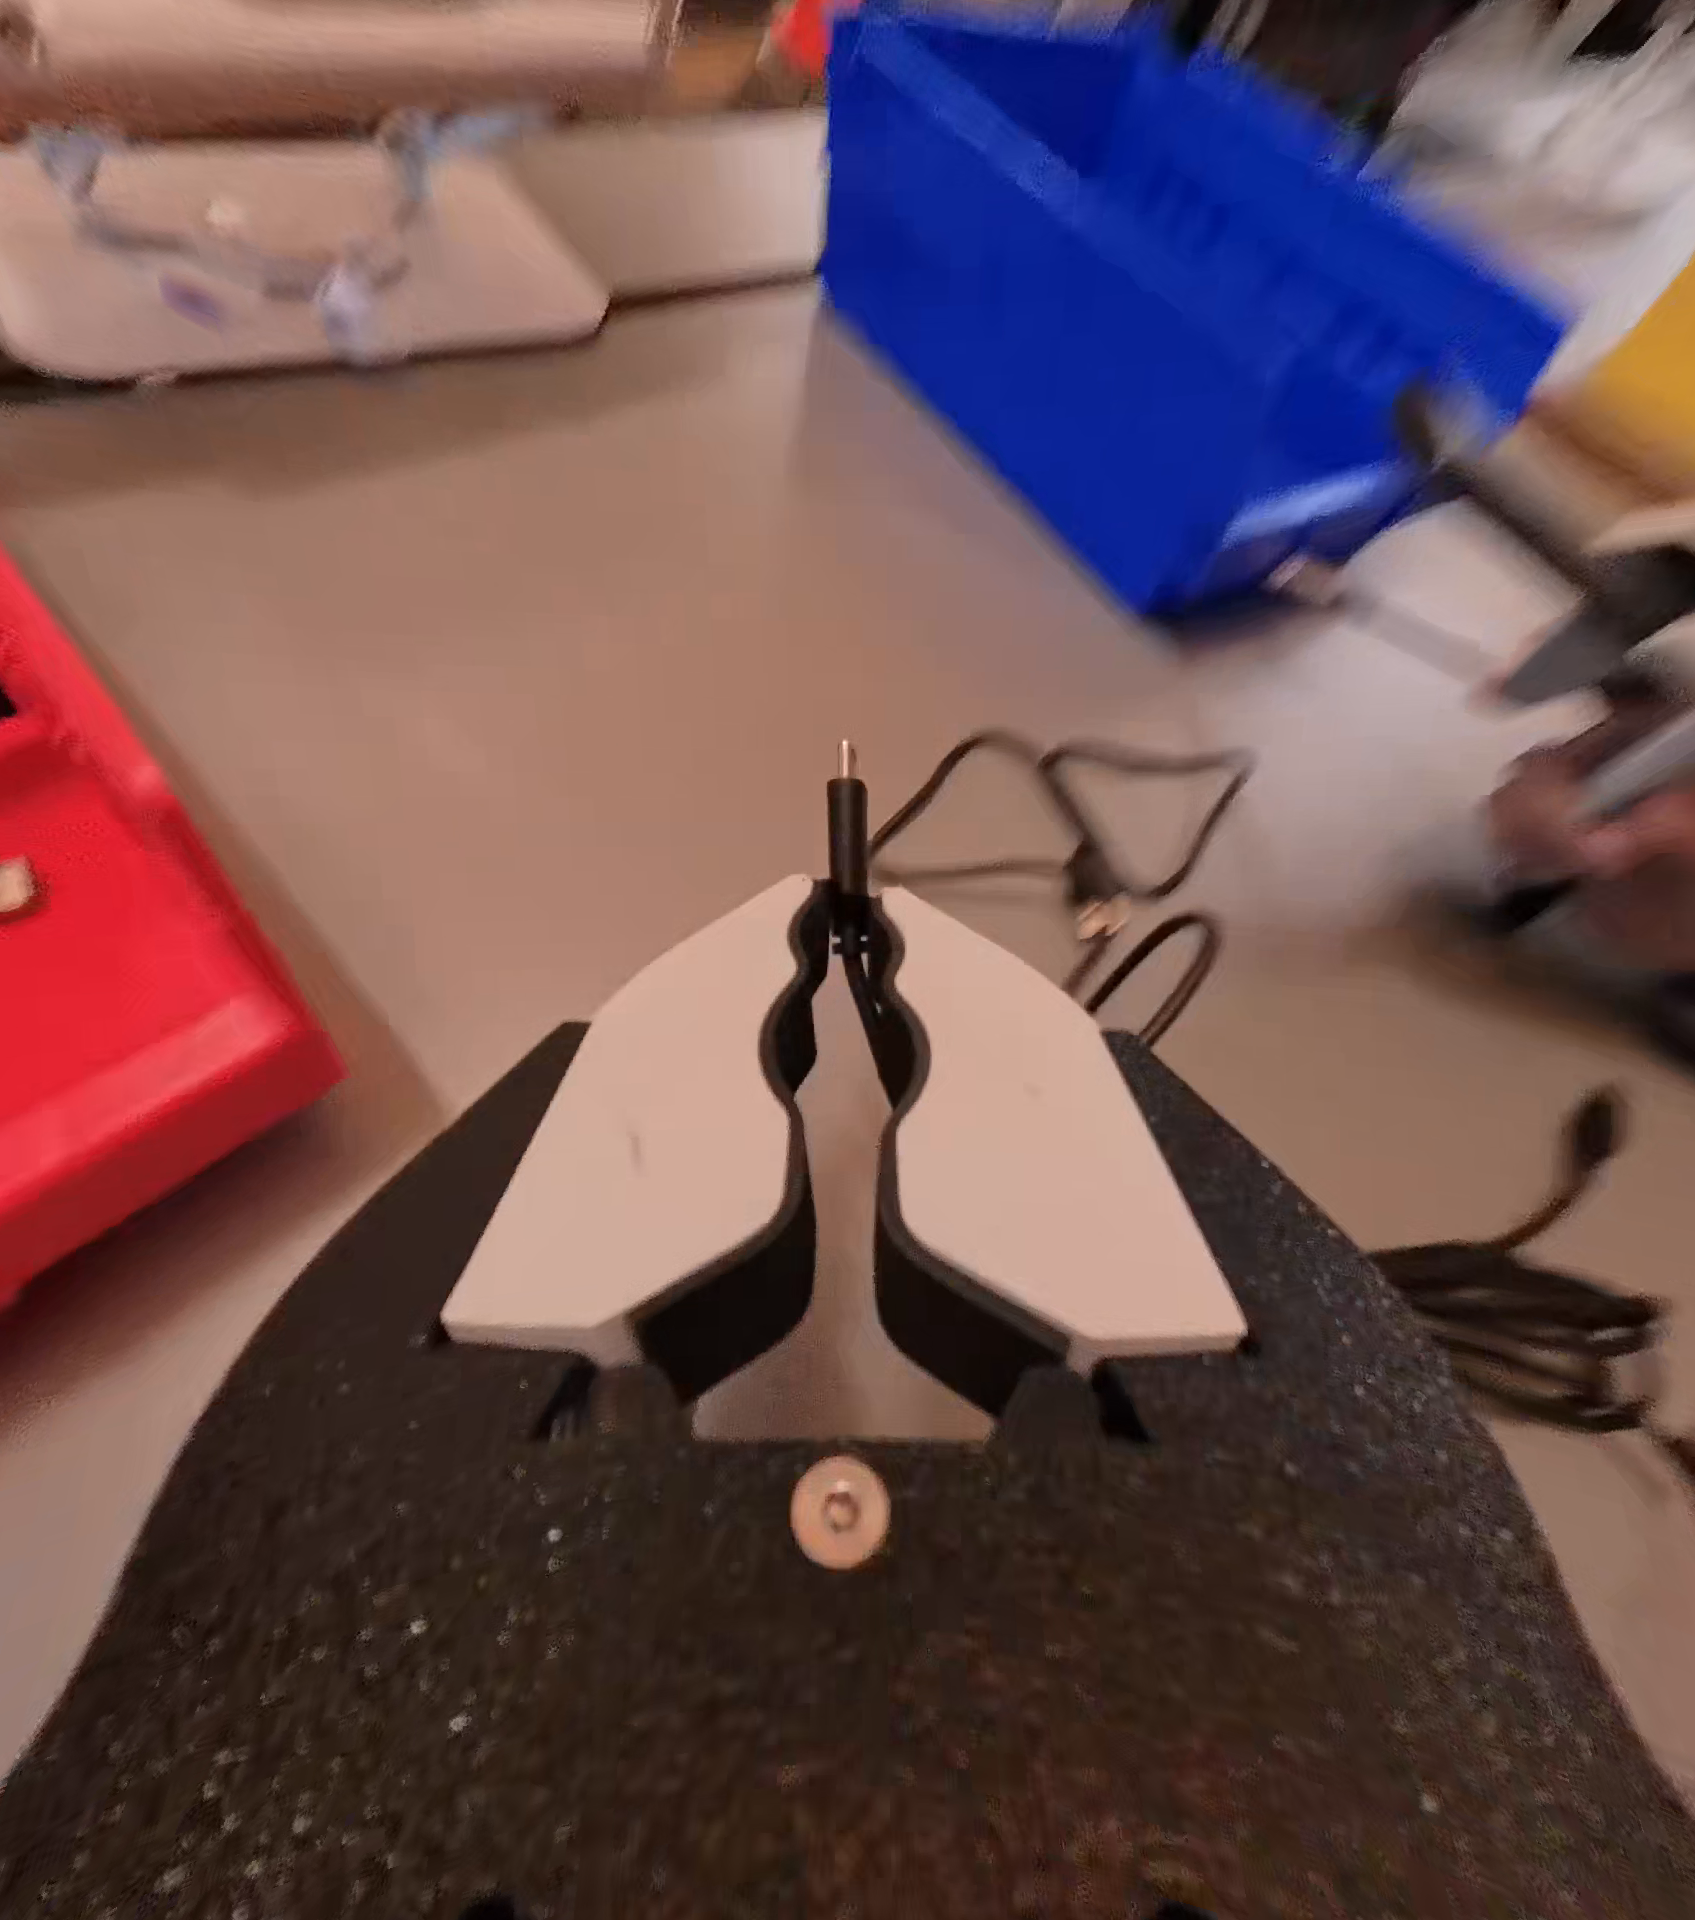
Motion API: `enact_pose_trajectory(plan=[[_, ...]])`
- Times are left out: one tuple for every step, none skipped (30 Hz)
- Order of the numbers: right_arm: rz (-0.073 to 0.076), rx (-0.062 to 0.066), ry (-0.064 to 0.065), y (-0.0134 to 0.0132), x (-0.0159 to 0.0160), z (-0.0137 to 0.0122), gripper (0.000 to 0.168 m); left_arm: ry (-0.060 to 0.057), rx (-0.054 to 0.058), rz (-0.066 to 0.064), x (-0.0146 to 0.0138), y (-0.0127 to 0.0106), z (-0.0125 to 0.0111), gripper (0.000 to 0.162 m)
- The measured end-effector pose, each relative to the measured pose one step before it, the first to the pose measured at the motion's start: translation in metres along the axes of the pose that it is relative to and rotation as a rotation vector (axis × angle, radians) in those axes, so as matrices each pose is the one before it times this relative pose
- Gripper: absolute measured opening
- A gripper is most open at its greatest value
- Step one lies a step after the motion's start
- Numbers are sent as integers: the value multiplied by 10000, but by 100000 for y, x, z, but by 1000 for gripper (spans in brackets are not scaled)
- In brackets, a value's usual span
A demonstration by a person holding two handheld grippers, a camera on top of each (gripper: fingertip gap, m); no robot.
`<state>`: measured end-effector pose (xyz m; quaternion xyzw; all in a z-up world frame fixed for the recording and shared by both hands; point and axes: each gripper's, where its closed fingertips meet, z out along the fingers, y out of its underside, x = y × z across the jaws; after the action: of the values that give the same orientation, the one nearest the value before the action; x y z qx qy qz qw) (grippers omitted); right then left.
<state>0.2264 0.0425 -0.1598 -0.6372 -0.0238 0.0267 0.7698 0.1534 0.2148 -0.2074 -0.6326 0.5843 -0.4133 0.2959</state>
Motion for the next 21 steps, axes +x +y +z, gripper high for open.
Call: enact_pose_trajectory(plan=[[-30,-26,-6,32,-43,27,23,522,619,-360,757,-1622,-407,6],[-54,-35,18,35,-34,35,23,344,733,-301,549,-1822,-470,6],[-72,-40,9,53,-63,41,23,80,916,-230,243,-2178,-606,6],[-87,-19,3,18,-92,19,23,-213,1135,-132,-83,-2642,-820,6],[-83,-10,10,13,-77,13,23,-374,1165,92,-212,-2929,-892,6],[-55,-11,-9,14,-62,8,23,-438,895,459,-211,-2839,-748,6],[-8,-6,-16,10,-34,7,23,-647,533,882,-469,-2522,-568,6],[24,17,21,-24,48,-10,23,-795,305,1232,-733,-2278,-481,6],[49,22,6,-22,61,-21,23,-727,244,1320,-741,-2179,-417,6],[60,31,-20,-37,38,-36,23,-605,261,1200,-676,-2104,-396,6],[61,51,21,-58,88,-44,23,-381,248,1123,-408,-1923,-343,6],[66,48,27,-57,102,-56,23,-18,160,1154,112,-1553,-259,6],[69,41,25,-45,99,-41,23,199,108,1218,587,-1130,-193,6],[68,49,32,-58,118,-46,23,358,73,1264,1099,-720,-180,6],[48,80,39,-95,121,-54,23,761,-50,1181,2010,-177,-83,6],[53,103,45,-116,153,-82,23,1061,-236,871,2863,356,103,6],[78,106,56,-127,170,-100,23,1020,-336,535,3266,750,380,6],[90,101,48,-114,152,-105,23,925,-290,471,3530,949,667,6],[70,96,60,-117,153,-95,23,897,-266,554,3760,1126,931,6],[56,72,29,-90,104,-79,23,810,-366,543,3683,1263,1153,6],[41,46,-15,-53,20,-44,23,713,-423,432,3395,1196,1286,6]])
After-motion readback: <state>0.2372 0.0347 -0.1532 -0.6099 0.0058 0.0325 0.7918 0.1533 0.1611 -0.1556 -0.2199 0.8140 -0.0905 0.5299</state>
